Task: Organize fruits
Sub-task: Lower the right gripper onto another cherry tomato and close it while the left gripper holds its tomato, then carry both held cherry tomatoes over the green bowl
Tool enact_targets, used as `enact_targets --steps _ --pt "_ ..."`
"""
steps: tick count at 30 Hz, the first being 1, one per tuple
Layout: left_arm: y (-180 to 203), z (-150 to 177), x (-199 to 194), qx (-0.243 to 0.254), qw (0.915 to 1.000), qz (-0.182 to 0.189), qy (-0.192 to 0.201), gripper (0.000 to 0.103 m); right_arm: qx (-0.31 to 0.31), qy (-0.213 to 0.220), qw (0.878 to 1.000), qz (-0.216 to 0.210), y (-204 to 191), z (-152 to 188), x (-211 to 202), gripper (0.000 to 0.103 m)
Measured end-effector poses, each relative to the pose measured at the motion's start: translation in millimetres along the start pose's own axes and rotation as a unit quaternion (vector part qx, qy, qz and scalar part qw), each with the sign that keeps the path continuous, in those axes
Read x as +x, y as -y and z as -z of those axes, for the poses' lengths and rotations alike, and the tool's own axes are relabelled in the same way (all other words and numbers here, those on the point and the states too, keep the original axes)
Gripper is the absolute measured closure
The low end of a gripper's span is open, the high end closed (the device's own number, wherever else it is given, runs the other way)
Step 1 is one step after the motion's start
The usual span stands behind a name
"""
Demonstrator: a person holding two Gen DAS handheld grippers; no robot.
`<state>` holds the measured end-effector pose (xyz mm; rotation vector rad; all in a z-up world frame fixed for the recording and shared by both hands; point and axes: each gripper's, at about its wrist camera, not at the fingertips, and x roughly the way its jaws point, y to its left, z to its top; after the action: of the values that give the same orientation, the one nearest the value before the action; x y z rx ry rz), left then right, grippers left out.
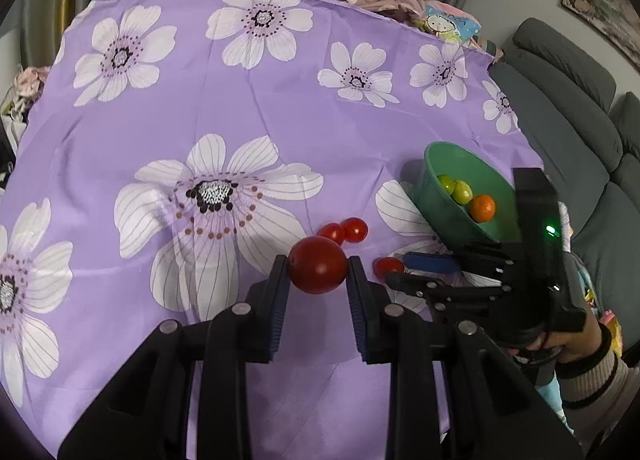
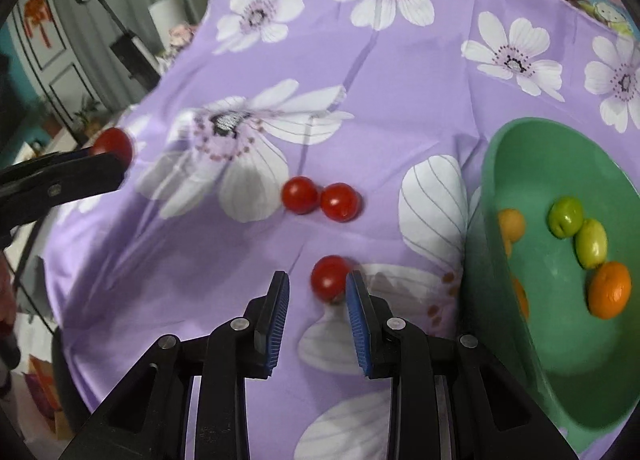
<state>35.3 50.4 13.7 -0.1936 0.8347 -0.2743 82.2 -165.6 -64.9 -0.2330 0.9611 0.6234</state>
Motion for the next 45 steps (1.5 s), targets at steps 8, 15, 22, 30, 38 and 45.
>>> enact_targets --steps 8,15,22,30,38,45 --pt "-6.2 4.0 3.7 -0.004 0.9998 0.021 -0.003 0.075 -0.021 -0.039 0.999 0.014 -2.0 -6.4 19.8 0.073" --pt "-7.8 5.1 3.8 -0.004 0.9998 0.020 -0.007 0.075 -0.021 -0.019 1.000 0.007 -6.1 -3.7 9.5 0.074" --pt "7.0 2.9 5.1 0.011 0.9996 0.025 -0.011 0.075 -0.002 0.048 0.999 -0.018 -12.2 3.4 -39.9 0.074" --pt "44.8 -6.4 12.5 0.051 0.9978 0.039 -0.016 0.075 0.026 0.114 0.993 -0.005 -0.2 11.4 -84.2 0.074" --pt "90.0 -20.3 25.1 0.106 0.9928 0.052 -0.021 0.075 0.068 0.148 0.987 0.004 26.7 28.1 -104.4 0.074" --pt "125.5 -34.1 42.5 0.137 0.9880 0.069 -0.020 0.075 0.097 0.170 0.981 0.011 50.2 40.3 -115.6 0.074"
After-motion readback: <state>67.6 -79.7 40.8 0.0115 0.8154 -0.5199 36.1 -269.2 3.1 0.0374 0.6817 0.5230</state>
